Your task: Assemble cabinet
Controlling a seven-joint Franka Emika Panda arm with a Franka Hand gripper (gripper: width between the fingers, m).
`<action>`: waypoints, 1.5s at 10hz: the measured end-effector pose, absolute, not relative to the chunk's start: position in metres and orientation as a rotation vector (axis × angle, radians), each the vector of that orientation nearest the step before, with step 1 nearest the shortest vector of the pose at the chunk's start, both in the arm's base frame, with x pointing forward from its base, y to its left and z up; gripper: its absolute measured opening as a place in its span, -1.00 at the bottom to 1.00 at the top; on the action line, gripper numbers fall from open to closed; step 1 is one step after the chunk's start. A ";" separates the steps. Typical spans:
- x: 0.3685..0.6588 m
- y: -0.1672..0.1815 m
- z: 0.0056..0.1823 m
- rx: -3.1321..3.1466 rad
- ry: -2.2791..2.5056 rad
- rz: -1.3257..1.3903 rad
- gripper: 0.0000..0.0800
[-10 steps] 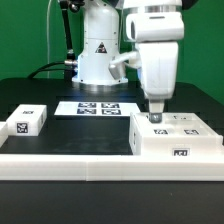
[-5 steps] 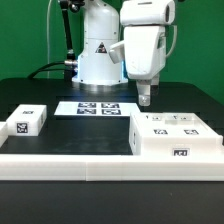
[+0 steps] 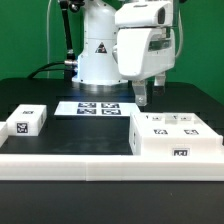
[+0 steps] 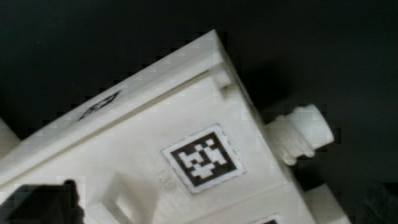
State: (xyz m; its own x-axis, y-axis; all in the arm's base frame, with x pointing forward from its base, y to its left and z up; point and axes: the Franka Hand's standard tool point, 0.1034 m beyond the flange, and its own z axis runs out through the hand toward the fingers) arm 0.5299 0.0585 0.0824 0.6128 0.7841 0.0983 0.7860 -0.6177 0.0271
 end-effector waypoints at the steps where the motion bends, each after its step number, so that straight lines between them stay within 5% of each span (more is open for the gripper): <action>1: 0.524 0.053 0.076 -2.901 -1.093 -0.199 0.99; 10: 0.503 0.067 0.062 -2.943 0.448 -0.115 0.99; 15: 0.494 0.097 0.051 -3.025 0.287 -0.117 0.99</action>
Offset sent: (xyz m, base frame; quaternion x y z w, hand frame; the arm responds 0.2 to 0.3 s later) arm -0.0134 -0.0074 -0.0047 -0.0430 -0.0018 0.3496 0.9359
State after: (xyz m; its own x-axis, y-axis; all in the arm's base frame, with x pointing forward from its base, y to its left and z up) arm 0.4940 0.0974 0.0512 0.9793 -0.1909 0.0670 -0.1831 -0.9772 -0.1077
